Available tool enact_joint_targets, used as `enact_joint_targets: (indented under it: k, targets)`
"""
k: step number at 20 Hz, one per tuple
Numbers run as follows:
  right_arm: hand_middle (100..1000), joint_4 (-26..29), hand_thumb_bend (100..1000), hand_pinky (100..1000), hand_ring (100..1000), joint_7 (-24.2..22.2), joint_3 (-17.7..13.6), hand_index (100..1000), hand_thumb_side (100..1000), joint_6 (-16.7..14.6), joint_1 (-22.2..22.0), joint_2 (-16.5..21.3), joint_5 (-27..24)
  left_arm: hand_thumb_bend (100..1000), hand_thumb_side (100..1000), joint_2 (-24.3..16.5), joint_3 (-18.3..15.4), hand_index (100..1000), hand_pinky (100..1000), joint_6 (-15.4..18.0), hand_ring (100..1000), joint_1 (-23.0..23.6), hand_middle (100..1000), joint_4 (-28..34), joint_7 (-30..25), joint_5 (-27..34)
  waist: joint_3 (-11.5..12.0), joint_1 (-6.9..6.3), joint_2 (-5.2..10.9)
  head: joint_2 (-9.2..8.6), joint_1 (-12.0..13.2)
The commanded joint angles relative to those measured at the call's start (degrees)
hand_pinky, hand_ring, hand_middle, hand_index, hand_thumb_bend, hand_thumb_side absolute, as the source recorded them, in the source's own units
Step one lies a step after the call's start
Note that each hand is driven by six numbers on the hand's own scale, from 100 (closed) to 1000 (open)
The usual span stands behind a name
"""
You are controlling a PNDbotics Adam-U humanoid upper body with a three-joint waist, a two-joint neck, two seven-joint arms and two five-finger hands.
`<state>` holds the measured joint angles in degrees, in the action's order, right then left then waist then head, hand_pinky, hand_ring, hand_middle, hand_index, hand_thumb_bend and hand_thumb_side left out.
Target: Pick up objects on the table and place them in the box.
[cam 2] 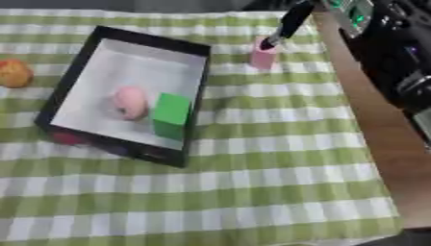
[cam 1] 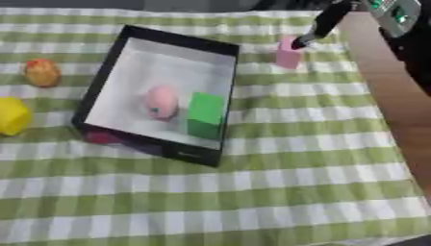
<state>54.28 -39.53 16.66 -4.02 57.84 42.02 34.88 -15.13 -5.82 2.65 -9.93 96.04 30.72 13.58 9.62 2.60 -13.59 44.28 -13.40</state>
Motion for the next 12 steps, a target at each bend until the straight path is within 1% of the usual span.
enact_joint_targets:
  k: [1, 7, 12]
  targets:
    - [851, -1.49, 539, 921, 913, 1.21, -1.6, 872, 319, 0.05, 0.58, 0.58, 1.22, 395, 627, -0.87, -0.25, 769, 745, -0.07, 723, -0.82, 692, 0.99, -0.11, -0.06, 0.29, -0.34, -0.45, -0.16, -0.44]
    - [850, -3.39, 546, 919, 911, 2.37, -2.5, 872, 320, -0.02, 0.27, -0.02, 2.34, 393, 628, -0.83, -0.21, 769, 745, -0.15, 722, -1.2, 692, 1.11, -0.19, 0.07, 1.22, -0.16, -1.57, -0.24, -0.81]
    - [850, -5.07, 552, 916, 910, 3.65, -3.72, 873, 320, 0.53, 0.0, 0.12, 4.26, 392, 629, -0.84, -0.19, 769, 746, -0.18, 723, -1.49, 692, 1.23, -0.26, 0.12, 1.65, -0.03, -2.33, -0.88, -1.17]
